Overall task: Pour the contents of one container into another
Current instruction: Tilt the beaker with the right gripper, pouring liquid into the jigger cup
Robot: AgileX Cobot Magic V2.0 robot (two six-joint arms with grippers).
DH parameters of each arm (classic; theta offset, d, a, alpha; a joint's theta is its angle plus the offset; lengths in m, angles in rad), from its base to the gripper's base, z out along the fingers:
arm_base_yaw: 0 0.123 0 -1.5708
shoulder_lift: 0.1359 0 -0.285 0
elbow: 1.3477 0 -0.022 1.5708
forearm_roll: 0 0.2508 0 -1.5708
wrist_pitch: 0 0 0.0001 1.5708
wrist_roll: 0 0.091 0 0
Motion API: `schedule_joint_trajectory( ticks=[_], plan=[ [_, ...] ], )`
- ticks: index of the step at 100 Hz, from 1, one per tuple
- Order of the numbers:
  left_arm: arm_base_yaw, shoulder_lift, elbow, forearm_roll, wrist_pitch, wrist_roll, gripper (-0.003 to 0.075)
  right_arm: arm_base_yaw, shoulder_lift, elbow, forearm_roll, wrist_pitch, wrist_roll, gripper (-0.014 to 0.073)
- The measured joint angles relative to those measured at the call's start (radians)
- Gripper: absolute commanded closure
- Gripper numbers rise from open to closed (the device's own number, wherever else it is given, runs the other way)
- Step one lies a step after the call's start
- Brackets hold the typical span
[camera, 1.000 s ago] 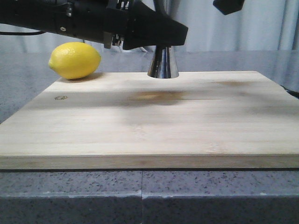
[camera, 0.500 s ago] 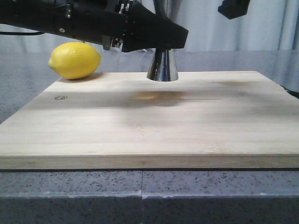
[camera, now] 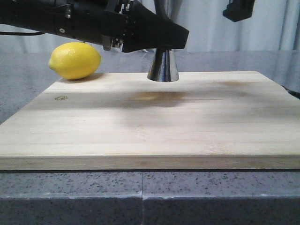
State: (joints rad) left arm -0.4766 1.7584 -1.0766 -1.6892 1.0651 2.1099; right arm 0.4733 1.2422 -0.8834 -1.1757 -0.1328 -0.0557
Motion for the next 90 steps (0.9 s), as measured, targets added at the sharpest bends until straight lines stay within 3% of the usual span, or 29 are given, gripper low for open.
schedule_joint_trajectory(
  ticks=[90],
  plan=[
    [0.0, 0.0, 0.0, 0.002, 0.0, 0.0, 0.0661, 0.0, 0.0, -0.044, -0.111, 0.043, 0.0, 0.0282]
  ],
)
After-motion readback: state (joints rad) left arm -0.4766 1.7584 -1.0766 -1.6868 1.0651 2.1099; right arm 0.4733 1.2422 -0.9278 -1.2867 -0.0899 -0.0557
